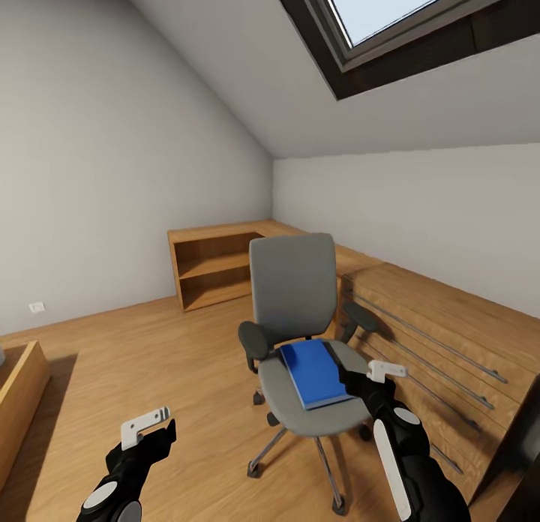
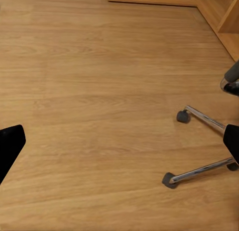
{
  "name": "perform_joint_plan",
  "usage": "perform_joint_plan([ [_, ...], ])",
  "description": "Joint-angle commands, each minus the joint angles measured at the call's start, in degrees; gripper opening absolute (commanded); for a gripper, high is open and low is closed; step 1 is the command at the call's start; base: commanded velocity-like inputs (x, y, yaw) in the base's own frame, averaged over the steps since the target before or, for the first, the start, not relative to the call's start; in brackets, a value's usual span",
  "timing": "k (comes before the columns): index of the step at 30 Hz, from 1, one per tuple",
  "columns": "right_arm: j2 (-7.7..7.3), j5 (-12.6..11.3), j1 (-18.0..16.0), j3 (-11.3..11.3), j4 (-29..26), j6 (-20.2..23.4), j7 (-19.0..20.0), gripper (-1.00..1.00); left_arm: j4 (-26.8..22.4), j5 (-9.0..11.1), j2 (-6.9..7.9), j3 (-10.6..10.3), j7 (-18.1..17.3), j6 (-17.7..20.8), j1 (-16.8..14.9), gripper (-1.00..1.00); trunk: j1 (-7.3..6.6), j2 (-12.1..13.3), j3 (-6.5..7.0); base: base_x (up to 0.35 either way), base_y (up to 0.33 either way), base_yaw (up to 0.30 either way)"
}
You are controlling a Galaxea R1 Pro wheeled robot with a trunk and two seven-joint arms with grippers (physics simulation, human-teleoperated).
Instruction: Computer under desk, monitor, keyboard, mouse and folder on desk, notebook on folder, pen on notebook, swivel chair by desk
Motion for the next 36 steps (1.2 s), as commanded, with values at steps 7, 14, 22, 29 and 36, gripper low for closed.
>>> perform_joint_plan([
  [7,0.03,-0.31,-0.03,-0.02,0.15,0.28,-0.23,1.0,-0.09,0.51,0.16,0.02,0.46,0.2,-0.02,1.0,0.0,-0.03,-0.05,0.0,0.0,0.0],
  [14,-0.02,-0.24,-0.03,-0.03,0.59,0.23,-0.15,1.0,-0.06,0.61,0.23,-0.01,0.36,0.42,0.03,1.0,0.0,-0.03,-0.05,0.0,0.0,0.0],
  [22,0.0,-0.27,-0.03,0.16,2.42,-0.15,-0.11,1.0,0.02,0.63,0.24,-0.08,0.22,0.43,0.02,1.0,0.0,-0.03,-0.05,0.132,0.0,0.0],
  [29,-2.04,-0.03,-9.28,0.71,25.47,-13.44,-0.14,1.0,0.01,0.6,0.24,-0.04,0.24,0.43,0.03,1.0,0.0,-0.03,-0.05,0.072,0.0,0.0],
  [36,-4.03,-0.4,-16.54,0.51,34.73,-16.73,-0.14,1.0,0.04,0.57,0.24,-0.02,0.25,0.34,0.03,1.0,0.0,-0.03,-0.05,0.155,0.0,0.0],
])
